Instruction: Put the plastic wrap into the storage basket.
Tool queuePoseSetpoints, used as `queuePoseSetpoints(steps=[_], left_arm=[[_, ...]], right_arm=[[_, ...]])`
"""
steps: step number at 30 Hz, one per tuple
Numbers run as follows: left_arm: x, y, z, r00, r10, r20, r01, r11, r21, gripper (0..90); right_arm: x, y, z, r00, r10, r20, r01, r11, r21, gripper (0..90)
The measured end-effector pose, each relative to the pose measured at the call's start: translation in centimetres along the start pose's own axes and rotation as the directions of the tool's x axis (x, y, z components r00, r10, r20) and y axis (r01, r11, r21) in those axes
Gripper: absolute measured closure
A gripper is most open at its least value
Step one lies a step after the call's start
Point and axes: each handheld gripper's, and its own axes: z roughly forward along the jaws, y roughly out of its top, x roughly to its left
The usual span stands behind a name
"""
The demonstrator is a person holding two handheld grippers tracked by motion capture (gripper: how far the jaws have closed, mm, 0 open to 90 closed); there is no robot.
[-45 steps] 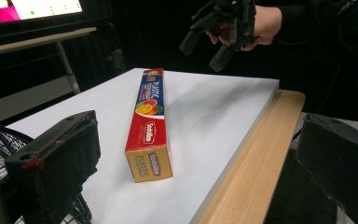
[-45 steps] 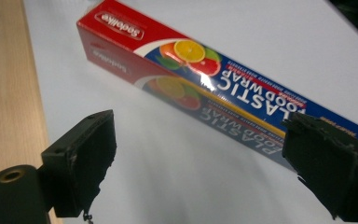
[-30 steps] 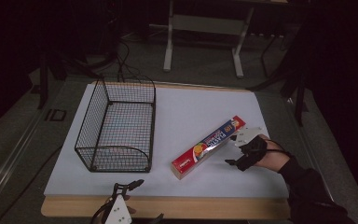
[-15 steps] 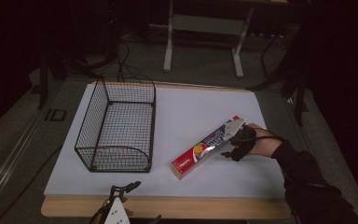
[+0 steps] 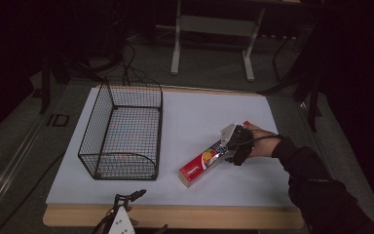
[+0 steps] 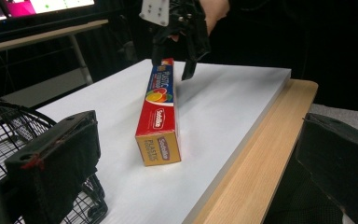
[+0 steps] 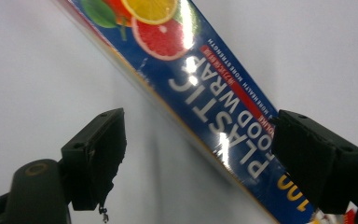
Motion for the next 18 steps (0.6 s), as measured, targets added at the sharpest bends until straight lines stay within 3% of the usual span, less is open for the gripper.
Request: queuePoseSetpoints(steps=[8, 12, 16, 18], left_arm=[[0.1, -0.1, 0.0, 1.0000, -0.004, 0.002, 0.004, 1.0000, 0.001, 0.1], [0.1, -0.1, 0.0, 0.9999, -0.011, 0.003, 0.011, 0.9999, 0.003, 0.1], [0.1, -0.1, 0.0, 0.9999, -0.010, 0.009, 0.010, 0.9999, 0.006, 0.0], [0.1, -0.1, 0.0, 0.9999, -0.009, 0.010, 0.009, 0.9999, 0.006, 0.1]], right_arm=[[-0.5, 1.9, 1.2, 0.9938, -0.110, -0.015, 0.111, 0.989, 0.101, 15.5], [-0.5, 2.7, 1.9, 0.9889, -0.146, -0.027, 0.148, 0.985, 0.093, 15.5], [0.0, 3.2, 3.1, 0.9805, -0.195, -0.022, 0.196, 0.973, 0.124, 13.1], [0.2, 3.3, 3.7, 0.9706, -0.240, -0.019, 0.240, 0.959, 0.148, 13.0]])
